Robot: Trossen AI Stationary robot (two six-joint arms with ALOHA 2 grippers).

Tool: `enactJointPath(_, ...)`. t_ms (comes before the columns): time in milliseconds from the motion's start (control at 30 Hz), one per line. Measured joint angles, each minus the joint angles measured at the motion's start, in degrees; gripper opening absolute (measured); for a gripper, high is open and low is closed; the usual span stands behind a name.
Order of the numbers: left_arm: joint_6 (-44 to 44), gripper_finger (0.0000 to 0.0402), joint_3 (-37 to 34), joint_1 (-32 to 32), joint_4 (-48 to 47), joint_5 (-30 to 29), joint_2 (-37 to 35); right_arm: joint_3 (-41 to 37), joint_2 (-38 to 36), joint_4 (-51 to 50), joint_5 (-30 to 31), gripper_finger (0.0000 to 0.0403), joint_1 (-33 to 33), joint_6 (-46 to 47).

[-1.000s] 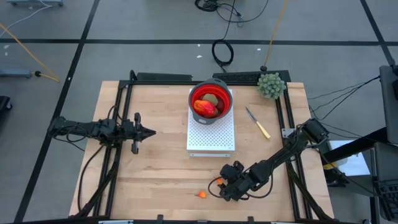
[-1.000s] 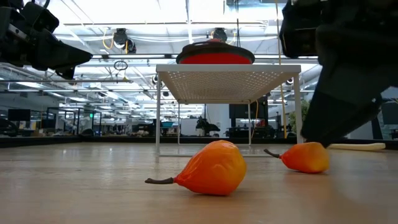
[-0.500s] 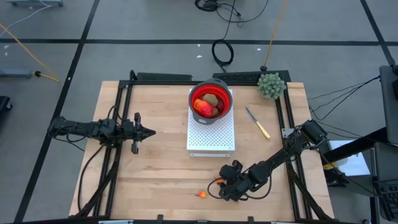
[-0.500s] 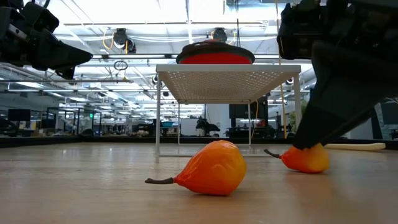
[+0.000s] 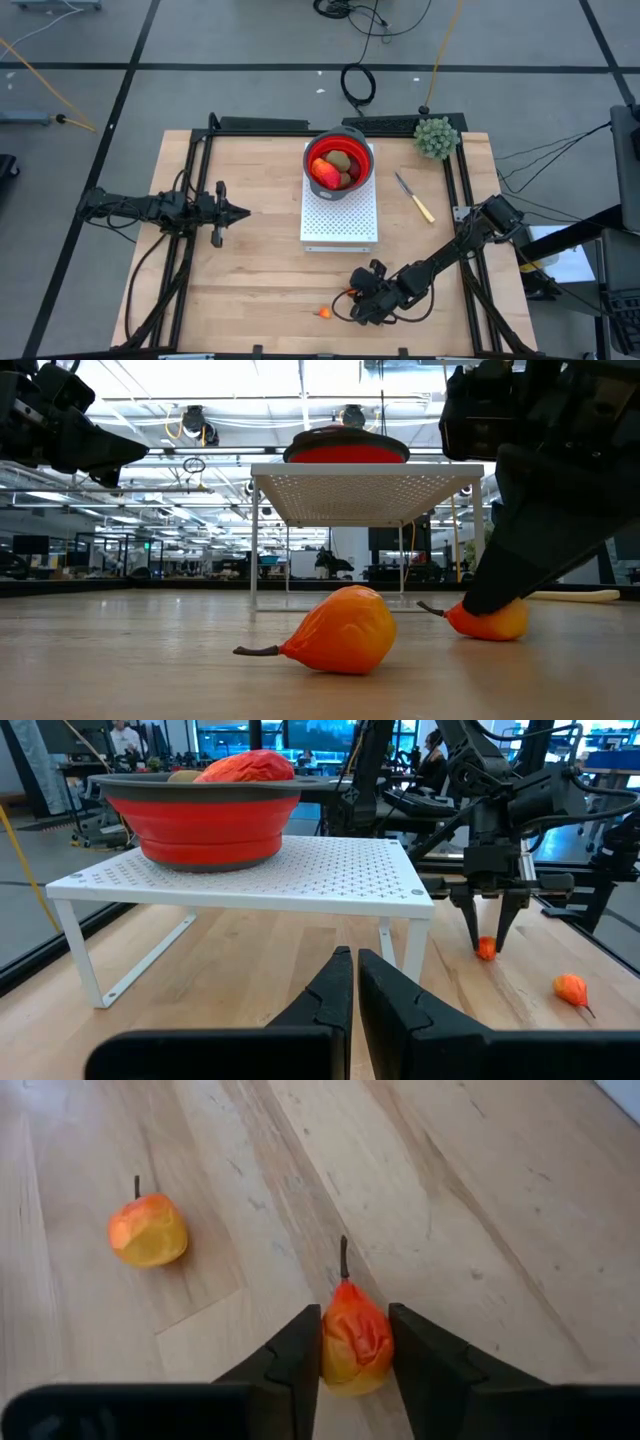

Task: Pick & Place Fruit
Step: Put the orange pear into the red strainer bowl

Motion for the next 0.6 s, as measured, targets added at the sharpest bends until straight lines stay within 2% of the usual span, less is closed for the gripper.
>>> enactJointPath(300,-0.09,0.0019,-0.01,-0.01,-0.02,0.02,0.00,-0.11,-2.25,-0.42,-0.71,0.0095,0.50,-2.61)
enactJointPath(467,-0.15,0.0019,0.00,-0.02,-0.02,0.35,0.00,-0.11,-6.71,-0.12,-0.65,0.0094,1.69,-5.74)
enactJointPath(600,-1.16,0.0019,0.00,-0.02,-0.02,0.39,0.00,-0.11,-11.74,0.01,-0.58,0.0095,3.43,-12.00)
